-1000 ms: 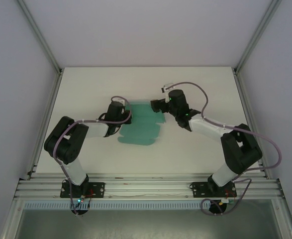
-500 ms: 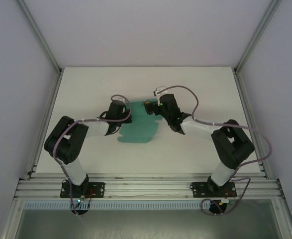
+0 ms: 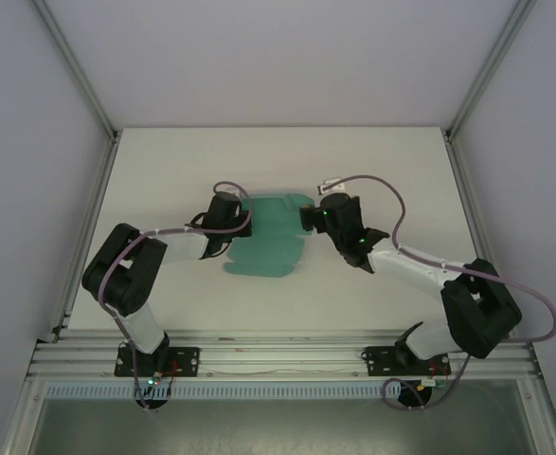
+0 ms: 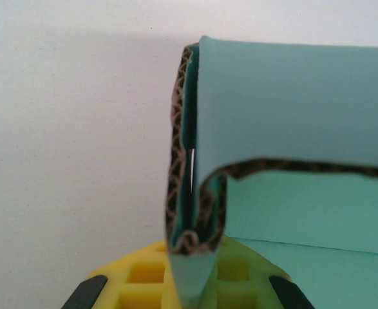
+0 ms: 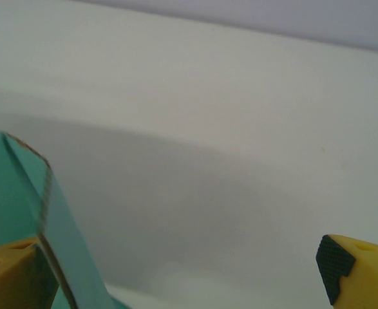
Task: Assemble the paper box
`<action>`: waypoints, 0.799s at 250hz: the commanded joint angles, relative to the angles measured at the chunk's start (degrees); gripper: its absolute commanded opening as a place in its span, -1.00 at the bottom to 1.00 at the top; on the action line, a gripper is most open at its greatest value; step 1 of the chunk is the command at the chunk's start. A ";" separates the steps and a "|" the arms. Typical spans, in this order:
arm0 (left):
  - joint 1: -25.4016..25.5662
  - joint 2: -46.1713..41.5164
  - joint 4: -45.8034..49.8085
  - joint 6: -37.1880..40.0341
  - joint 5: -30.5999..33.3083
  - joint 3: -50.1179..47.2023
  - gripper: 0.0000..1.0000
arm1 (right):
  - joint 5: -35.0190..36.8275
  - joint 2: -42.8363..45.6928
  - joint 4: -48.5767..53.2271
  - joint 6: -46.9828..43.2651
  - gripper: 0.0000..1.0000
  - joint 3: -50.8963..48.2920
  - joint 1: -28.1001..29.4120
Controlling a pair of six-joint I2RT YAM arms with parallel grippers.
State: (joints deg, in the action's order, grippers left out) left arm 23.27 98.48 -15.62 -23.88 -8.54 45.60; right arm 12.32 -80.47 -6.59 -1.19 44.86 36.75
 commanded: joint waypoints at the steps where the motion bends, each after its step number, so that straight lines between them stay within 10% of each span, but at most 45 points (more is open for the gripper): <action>1: 0.37 -2.12 2.23 1.42 1.08 0.10 -1.00 | 3.06 0.70 9.86 7.72 1.00 -1.94 -1.31; 200: 0.40 -1.99 4.87 1.07 -0.87 1.85 -1.00 | -13.91 -4.81 -3.58 9.65 1.00 -2.08 -4.01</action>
State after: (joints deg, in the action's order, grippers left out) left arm 23.22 97.34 -12.14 -22.87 -8.27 46.04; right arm 3.60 -86.94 -4.34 8.75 42.00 32.67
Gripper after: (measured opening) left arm 0.072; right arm 0.998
